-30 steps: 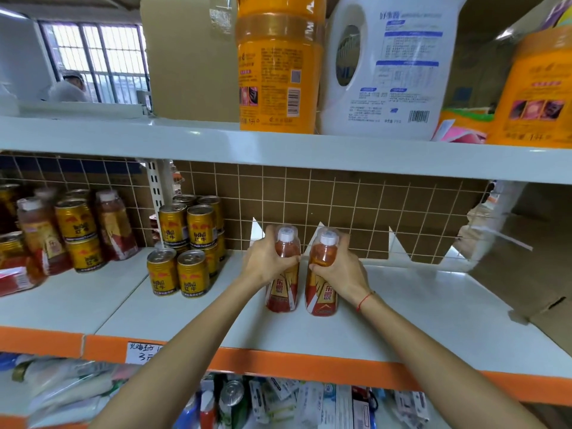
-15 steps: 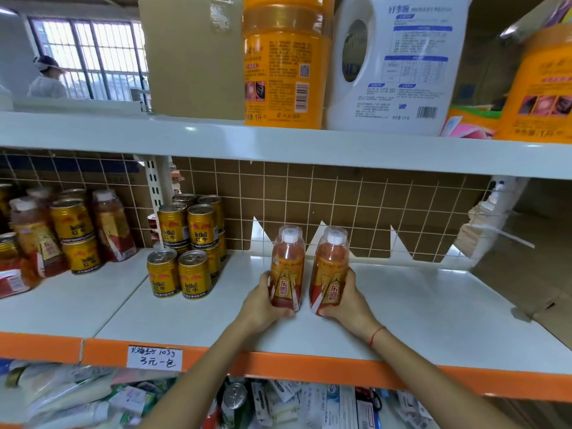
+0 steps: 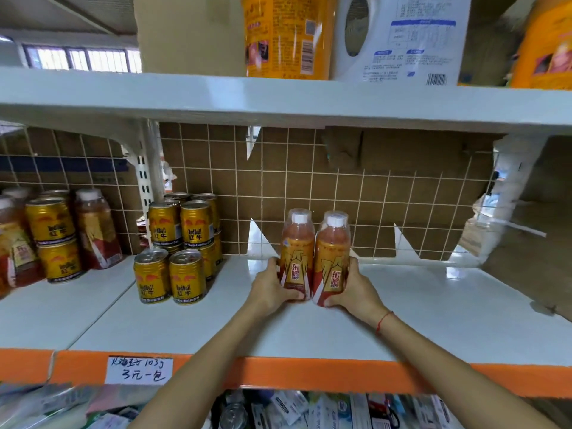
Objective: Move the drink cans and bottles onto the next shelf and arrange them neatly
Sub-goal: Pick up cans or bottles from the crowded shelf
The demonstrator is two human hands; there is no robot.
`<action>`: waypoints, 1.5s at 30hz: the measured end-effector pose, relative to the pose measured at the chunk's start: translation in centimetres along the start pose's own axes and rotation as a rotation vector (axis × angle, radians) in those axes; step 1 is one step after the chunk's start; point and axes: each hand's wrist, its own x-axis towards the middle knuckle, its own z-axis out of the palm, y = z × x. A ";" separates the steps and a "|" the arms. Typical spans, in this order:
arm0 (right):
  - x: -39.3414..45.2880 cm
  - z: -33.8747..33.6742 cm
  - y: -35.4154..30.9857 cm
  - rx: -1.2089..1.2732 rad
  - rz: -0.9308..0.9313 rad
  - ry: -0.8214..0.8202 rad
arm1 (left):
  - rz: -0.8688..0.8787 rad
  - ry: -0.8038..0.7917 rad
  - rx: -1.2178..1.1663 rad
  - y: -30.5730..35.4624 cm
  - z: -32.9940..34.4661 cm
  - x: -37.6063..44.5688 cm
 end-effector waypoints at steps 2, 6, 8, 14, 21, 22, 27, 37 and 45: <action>1.0 0.4 0.2 -0.009 0.001 0.018 | -0.022 0.017 0.017 -0.1 0.2 1.0; 2.8 0.7 0.6 -0.016 -0.019 0.043 | -0.025 0.042 0.031 -0.5 0.7 2.8; 3.6 0.8 0.9 -0.001 -0.024 0.045 | -0.029 0.047 0.024 -0.7 1.0 3.7; 5.7 1.1 1.4 0.017 -0.028 0.058 | -0.022 0.072 -0.004 -1.2 1.5 5.9; 7.5 0.9 1.9 0.031 -0.040 0.037 | -0.005 0.108 0.008 -2.0 2.1 7.7; 7.6 0.9 2.0 0.028 -0.045 0.037 | -0.003 0.114 0.017 -2.0 2.2 7.9; 8.5 1.0 2.4 0.021 -0.043 0.032 | -0.004 0.127 0.031 -2.2 2.3 8.9; 9.6 0.8 3.0 0.030 -0.045 0.024 | -0.010 0.127 0.028 -2.5 2.8 10.0; 10.5 1.1 3.2 0.025 -0.045 0.024 | -0.026 0.128 0.008 -2.6 3.0 10.6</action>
